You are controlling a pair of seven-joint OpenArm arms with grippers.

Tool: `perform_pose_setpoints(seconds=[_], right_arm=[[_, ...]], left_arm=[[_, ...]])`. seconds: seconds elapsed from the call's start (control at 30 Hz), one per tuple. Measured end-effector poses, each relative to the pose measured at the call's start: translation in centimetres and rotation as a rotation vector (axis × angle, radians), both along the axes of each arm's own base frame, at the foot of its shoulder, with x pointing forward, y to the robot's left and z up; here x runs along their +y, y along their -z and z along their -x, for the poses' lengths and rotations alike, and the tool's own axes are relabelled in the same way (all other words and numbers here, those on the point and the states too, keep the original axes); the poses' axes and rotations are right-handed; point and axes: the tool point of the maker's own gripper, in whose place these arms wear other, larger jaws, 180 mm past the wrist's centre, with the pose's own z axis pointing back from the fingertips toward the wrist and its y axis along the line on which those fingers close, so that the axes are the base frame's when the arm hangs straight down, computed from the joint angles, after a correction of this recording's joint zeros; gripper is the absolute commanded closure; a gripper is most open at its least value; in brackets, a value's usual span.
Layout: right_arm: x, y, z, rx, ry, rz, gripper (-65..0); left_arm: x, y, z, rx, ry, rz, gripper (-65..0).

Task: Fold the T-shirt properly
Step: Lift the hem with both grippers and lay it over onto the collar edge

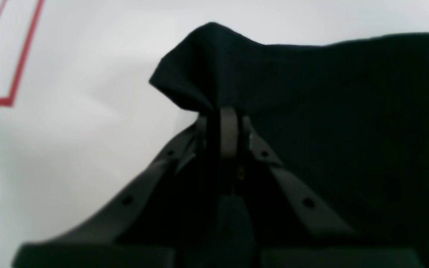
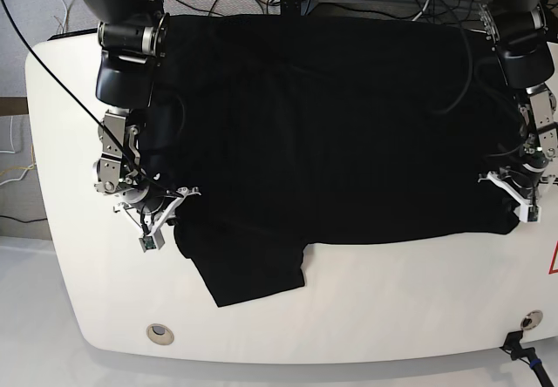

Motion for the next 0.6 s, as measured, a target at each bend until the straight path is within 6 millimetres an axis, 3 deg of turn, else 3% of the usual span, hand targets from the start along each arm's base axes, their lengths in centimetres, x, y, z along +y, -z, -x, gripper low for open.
perform_pose_setpoints(seconds=[0.17, 0.37, 0.6], right_arm=[[-0.2, -1.1, 0.4, 0.005, -0.014, 0.039, 0.0], [-0.7, -3.7, 0.5, -0.008, -0.026, 0.11, 0.0], [-1.4, -6.7, 1.7, 0.007, -0.034, 0.21, 0.0]], left_arm=[[1.4, -1.8, 0.5, -0.051, -0.03, -0.02, 0.0], [1.0, -3.0, 0.5, -0.079, -0.007, -0.051, 0.0], [-0.1, -5.1, 1.7, -0.086, 0.048, -0.14, 0.0]])
